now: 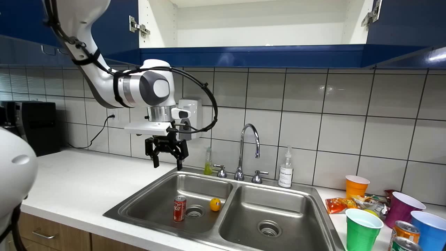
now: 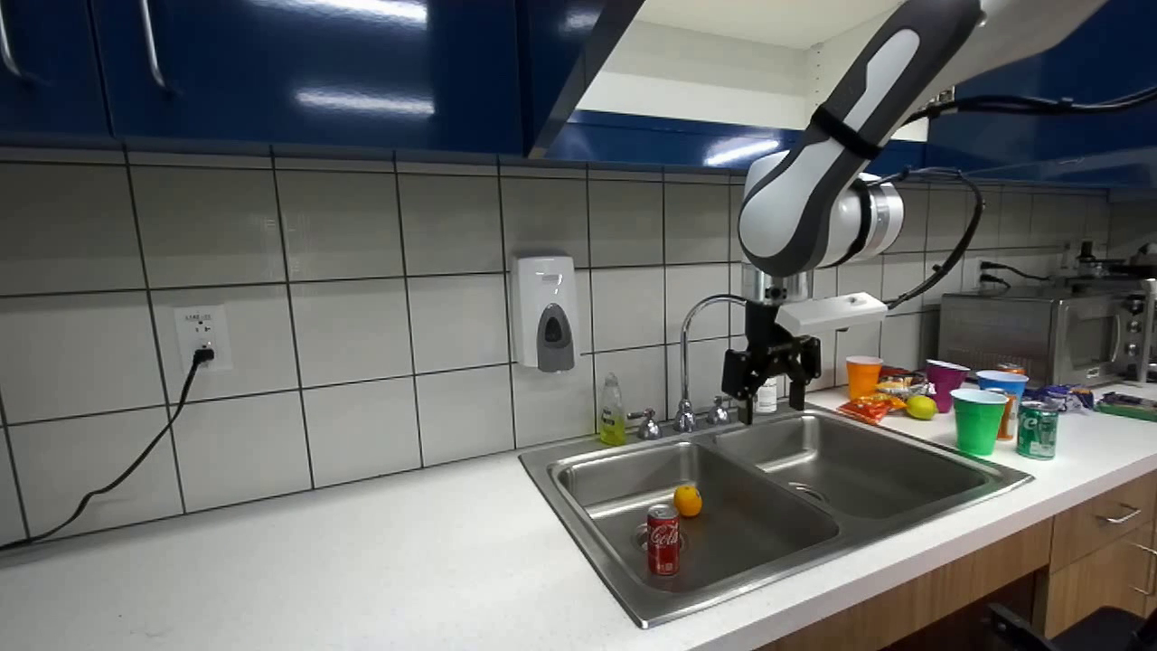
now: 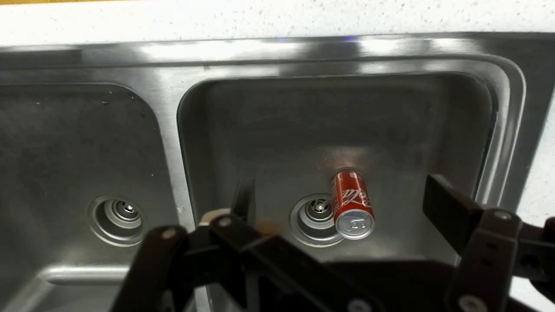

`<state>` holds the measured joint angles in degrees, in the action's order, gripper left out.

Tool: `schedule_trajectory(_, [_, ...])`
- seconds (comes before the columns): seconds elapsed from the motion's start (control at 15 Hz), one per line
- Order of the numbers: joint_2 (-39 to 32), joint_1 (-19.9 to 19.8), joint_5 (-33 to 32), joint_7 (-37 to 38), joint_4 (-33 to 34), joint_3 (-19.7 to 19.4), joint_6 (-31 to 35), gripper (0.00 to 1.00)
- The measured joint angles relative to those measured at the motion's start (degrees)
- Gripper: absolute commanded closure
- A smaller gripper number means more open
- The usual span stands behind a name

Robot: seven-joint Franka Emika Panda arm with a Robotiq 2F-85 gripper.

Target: Remove the red can from the sink and put it in the cabinet

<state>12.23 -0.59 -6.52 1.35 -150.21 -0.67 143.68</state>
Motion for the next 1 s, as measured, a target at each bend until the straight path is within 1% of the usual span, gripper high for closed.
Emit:
schedule_trajectory(0.4, [-7.28,0.0,-1.46,0.16,-0.08,0.12,6.36,0.0])
schedule_trajectory(0.6, [-10.67,-0.01,-3.88,1.06,-0.07,0.06,9.79,0.0])
schedule_trajectory(1.0, [-17.05,0.01,-9.7,5.26,-0.03,-0.61,16.8,0.0])
